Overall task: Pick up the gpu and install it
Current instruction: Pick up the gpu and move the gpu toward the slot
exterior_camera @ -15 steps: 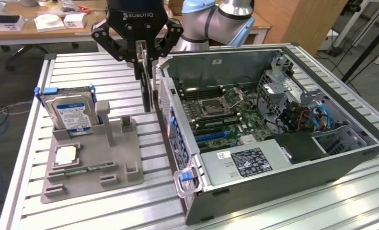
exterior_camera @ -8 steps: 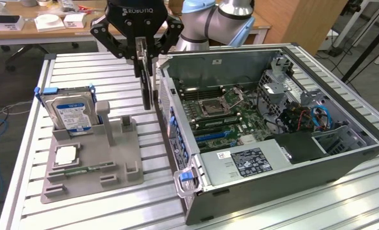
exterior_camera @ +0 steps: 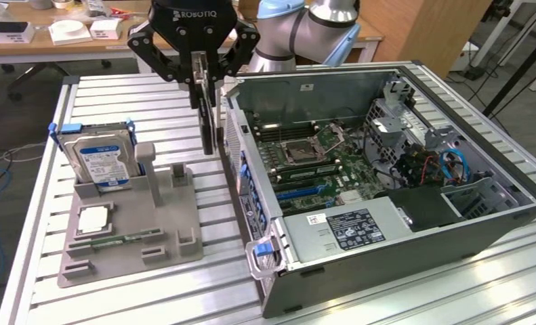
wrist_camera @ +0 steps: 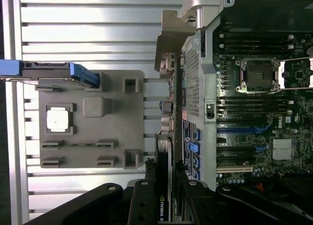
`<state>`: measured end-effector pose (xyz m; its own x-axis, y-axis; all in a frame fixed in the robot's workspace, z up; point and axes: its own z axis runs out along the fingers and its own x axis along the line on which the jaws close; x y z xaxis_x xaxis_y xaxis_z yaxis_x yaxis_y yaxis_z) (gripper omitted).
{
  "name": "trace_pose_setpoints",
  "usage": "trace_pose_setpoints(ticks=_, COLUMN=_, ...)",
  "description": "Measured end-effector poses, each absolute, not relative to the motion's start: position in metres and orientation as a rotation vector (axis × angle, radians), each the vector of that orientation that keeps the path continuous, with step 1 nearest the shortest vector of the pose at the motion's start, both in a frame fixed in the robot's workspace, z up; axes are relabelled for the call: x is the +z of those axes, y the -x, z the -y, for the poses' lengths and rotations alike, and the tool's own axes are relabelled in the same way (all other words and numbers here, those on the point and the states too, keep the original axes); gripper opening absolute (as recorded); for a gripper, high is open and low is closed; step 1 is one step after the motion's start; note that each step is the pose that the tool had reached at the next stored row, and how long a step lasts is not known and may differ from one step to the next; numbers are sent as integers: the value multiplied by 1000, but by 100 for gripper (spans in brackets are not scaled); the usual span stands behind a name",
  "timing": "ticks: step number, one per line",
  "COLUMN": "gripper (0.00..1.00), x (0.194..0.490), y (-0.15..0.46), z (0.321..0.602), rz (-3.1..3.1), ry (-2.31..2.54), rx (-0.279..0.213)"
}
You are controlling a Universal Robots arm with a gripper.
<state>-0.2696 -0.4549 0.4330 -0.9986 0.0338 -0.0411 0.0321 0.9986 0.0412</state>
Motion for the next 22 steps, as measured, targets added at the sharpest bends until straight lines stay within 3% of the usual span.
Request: trace_pose_setpoints(ticks=22, gripper=26, x=433, y=257, z=455, rz=-3099, ry=-51, rx=63)
